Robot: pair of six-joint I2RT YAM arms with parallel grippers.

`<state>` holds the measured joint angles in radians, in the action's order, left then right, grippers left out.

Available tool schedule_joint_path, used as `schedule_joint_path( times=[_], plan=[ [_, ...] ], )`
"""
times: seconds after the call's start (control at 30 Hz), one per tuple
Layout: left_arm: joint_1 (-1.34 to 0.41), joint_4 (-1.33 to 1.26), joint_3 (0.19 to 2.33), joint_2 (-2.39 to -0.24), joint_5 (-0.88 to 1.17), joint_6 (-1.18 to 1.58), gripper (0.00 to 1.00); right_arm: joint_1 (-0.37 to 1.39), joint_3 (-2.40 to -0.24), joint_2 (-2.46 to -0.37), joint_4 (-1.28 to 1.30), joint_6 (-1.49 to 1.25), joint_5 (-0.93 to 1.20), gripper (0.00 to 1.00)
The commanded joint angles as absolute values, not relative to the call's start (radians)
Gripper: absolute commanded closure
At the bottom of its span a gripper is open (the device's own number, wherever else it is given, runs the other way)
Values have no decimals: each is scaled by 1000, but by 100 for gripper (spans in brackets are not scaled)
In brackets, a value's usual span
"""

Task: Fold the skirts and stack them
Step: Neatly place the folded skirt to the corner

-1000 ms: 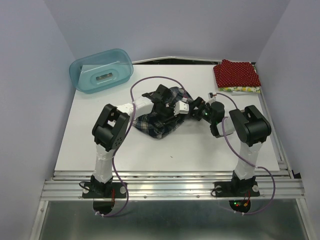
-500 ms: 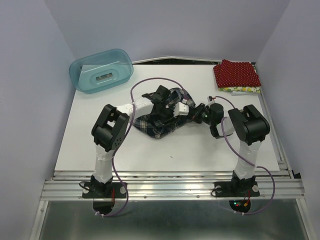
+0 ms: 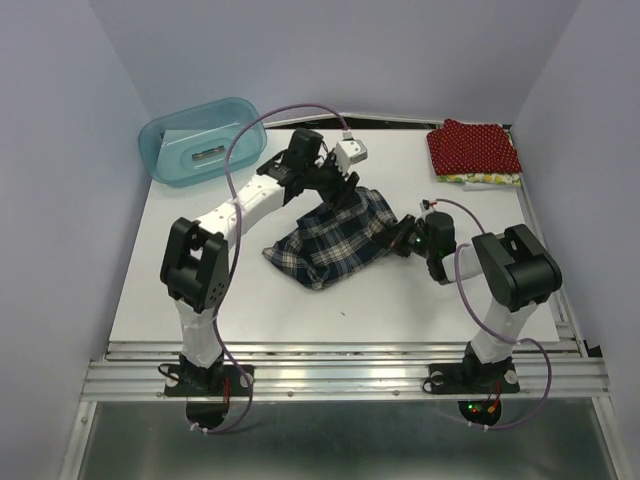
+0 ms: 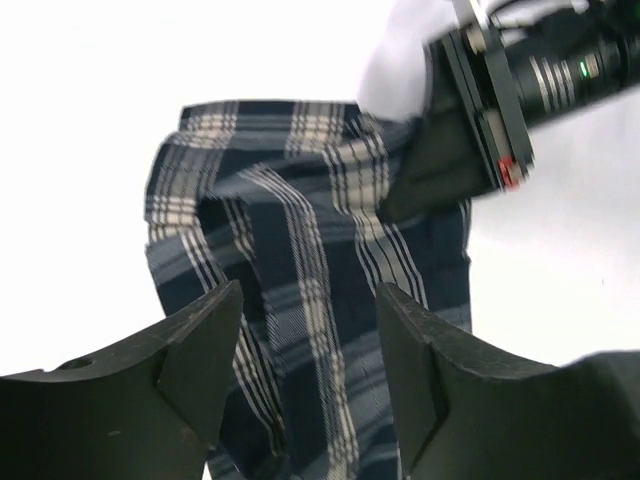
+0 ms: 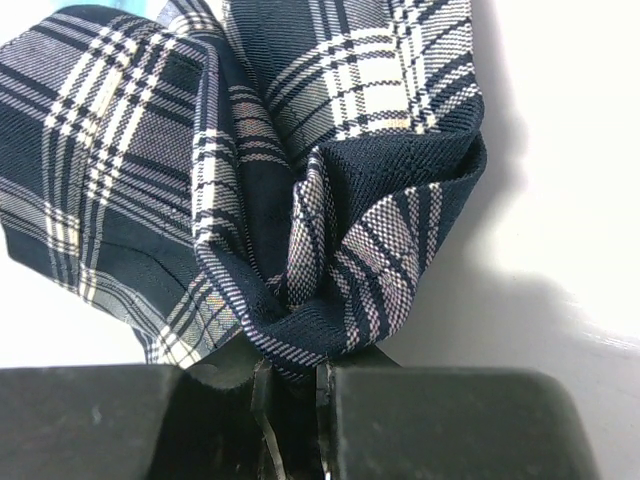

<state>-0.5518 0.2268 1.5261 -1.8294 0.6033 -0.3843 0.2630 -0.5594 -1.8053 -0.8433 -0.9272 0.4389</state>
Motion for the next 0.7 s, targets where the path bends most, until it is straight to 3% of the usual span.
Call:
schedule_joint_path(
  times=[0.0,0.2,0.23,0.27,0.33,0.37,0.43,0.67],
  plan=[
    [-540,247,1627,-1965,589,-262,36,268,-568,-1766,-761,-890,442,99],
    [-496,233,1647,-2095,522,-210,44,268,-583,-1743,-686,-865,453,90],
    [-485,235,1660,-2129,496,-203,47,268,-587,-1743,-652,-862,451,78],
    [-460,233,1666,-2144,464,-190,47,268,-600,-1743,-631,-853,446,44],
    [-439,261,1715,-2210,440,-195,50,268,-617,-1744,-573,-847,440,34],
    [-431,291,1730,-2232,437,-219,50,268,-626,-1746,-554,-839,433,17],
    [-423,343,1784,-2288,431,-256,52,247,-659,-1752,-516,-842,429,2],
    [-425,363,1778,-2296,491,-374,52,192,-802,-1879,-503,-864,517,0]
  ],
)
